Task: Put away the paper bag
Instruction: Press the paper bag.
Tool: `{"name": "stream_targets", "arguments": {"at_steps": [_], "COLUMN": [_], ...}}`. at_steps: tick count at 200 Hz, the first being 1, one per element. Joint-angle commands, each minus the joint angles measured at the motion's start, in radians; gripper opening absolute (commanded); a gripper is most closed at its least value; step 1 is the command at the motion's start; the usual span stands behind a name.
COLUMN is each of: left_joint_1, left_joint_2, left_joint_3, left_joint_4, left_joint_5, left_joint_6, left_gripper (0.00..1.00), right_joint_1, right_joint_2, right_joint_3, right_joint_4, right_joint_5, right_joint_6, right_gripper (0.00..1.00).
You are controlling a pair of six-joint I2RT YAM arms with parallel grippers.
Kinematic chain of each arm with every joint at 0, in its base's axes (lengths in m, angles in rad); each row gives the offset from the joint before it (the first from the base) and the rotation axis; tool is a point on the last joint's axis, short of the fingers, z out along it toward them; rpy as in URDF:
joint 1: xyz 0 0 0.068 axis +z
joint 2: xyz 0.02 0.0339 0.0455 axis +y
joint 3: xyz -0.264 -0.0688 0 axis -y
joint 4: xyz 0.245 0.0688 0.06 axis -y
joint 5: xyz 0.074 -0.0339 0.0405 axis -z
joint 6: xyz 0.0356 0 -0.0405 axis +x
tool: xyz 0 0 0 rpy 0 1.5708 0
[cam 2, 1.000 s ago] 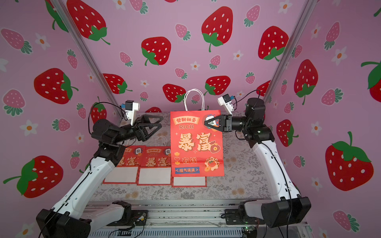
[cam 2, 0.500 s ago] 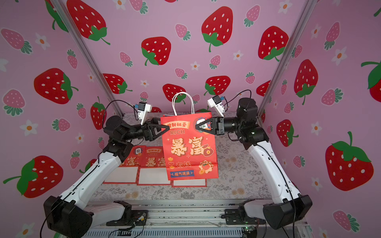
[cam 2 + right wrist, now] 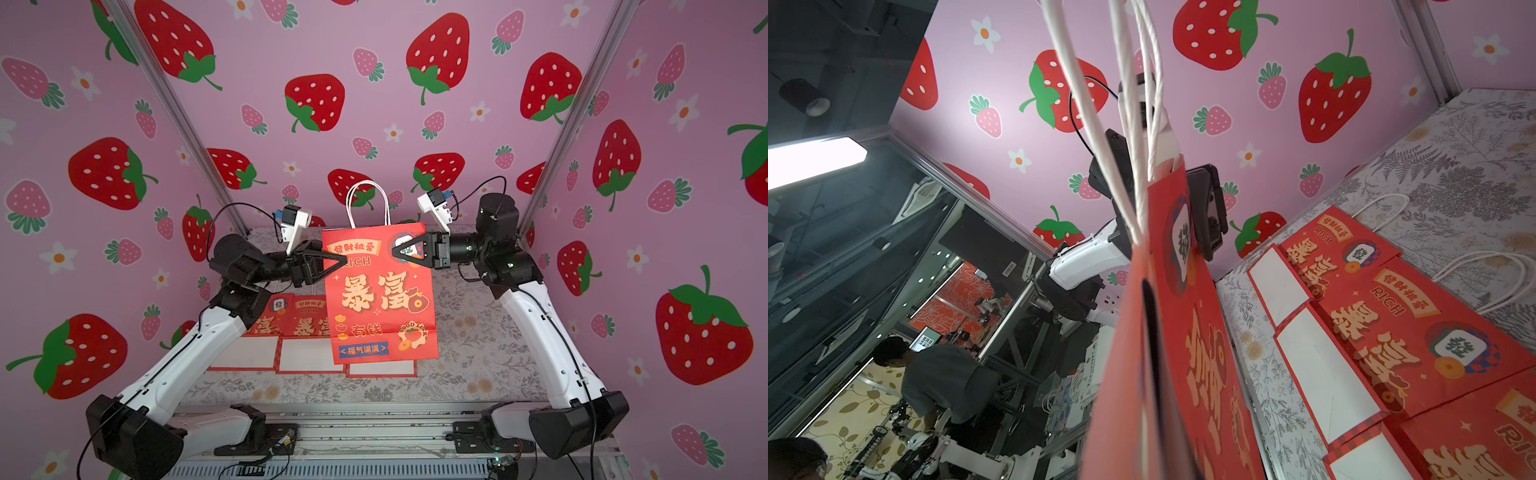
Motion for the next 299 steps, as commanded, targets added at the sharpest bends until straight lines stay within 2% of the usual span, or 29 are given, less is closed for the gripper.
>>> {"name": "stream_targets", "arguments": {"at_steps": [1,37,57,64,109,137,143,164,181,211,231,263,299], "left_joint_1": [-0.008,-0.010,-0.010,-0.010,-0.008,-0.006,-0.005,-0.003,-0.001,0.002,0.006,0.012,0.012], "left_joint_2": [-0.011,0.001,-0.005,-0.007,-0.008,-0.010,-0.013,-0.021,-0.014,0.006,0.012,0.023,0.031], "left_joint_3": [0.047,0.050,0.048,0.048,0.053,0.057,0.058,0.074,0.084,0.075,0.074,0.075,0.076], "left_joint_4": [0.006,0.007,0.000,-0.010,-0.077,-0.114,-0.132,-0.267,-0.323,-0.263,-0.272,-0.277,-0.296], "left_joint_5": [0.008,-0.001,-0.008,-0.013,-0.037,-0.051,-0.058,-0.099,-0.114,-0.101,-0.095,-0.083,-0.070], "left_joint_6": [0.029,0.025,0.031,0.040,0.092,0.120,0.131,0.226,0.265,0.224,0.229,0.233,0.255], "left_gripper": [0.30,0.15,0.07,0.00,0.00,0.00,0.00,0.00,0.00,0.00,0.00,0.00,0.00], "right_joint_1": [0.006,0.006,0.006,0.006,0.006,0.007,0.008,0.010,0.012,0.023,0.025,0.025,0.025], "right_joint_2": [-0.001,-0.004,-0.010,-0.011,-0.041,-0.072,-0.080,-0.109,-0.127,-0.142,-0.147,-0.141,-0.134], "right_joint_3": [0.034,0.033,0.023,0.020,-0.017,-0.075,-0.089,-0.124,-0.153,-0.179,-0.169,-0.134,-0.117], "right_joint_4": [-0.022,-0.044,-0.045,-0.044,-0.030,0.038,0.050,0.063,0.086,0.115,0.098,0.050,0.017], "right_joint_5": [0.011,0.011,0.018,0.024,0.082,0.133,0.147,0.182,0.200,0.219,0.228,0.233,0.253], "right_joint_6": [-0.027,-0.043,-0.047,-0.048,-0.048,-0.008,-0.003,-0.007,0.002,0.014,-0.003,-0.040,-0.061], "right_gripper": [0.00,0.00,0.08,0.11,0.33,0.51,0.58,0.64,0.64,0.61,0.46,0.31,0.19]}}
